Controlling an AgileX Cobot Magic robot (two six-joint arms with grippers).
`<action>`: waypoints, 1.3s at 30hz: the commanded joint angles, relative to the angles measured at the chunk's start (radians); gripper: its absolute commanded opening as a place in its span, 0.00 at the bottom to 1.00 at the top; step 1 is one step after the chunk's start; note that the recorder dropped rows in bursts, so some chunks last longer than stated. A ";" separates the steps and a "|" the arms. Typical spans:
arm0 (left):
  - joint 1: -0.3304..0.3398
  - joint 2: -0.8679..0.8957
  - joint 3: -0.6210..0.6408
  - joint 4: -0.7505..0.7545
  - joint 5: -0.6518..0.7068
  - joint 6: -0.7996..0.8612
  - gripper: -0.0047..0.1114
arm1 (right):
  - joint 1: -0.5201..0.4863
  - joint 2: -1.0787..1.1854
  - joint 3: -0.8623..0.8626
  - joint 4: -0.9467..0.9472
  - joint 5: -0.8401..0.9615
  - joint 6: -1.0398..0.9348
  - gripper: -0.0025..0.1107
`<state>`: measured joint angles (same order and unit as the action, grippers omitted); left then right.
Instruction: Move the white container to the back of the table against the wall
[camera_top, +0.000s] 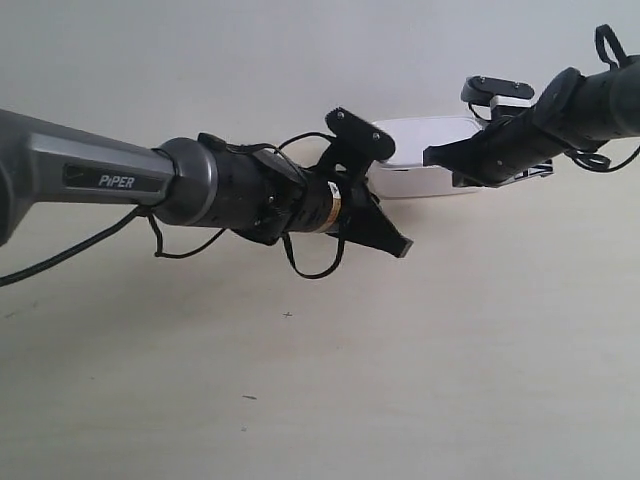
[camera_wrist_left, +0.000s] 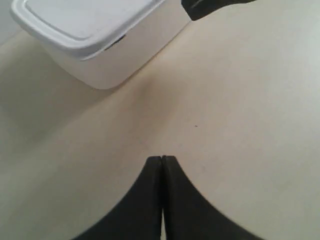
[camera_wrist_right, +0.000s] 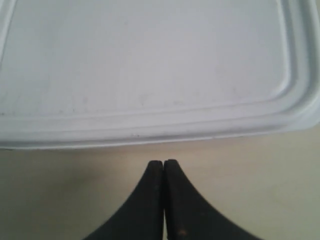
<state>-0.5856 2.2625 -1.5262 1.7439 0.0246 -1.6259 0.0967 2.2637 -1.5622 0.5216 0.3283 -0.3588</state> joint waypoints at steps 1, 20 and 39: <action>-0.033 -0.045 0.048 0.001 -0.004 0.006 0.04 | -0.004 0.005 -0.011 -0.002 -0.033 0.004 0.02; -0.063 -0.057 0.052 0.001 -0.044 0.006 0.04 | 0.043 0.015 -0.013 -0.001 -0.134 0.002 0.02; -0.063 -0.057 0.052 0.001 -0.047 0.006 0.04 | 0.043 0.131 -0.205 -0.001 -0.084 0.047 0.02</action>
<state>-0.6458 2.2192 -1.4777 1.7439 -0.0192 -1.6219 0.1411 2.3829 -1.7433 0.5251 0.2479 -0.3181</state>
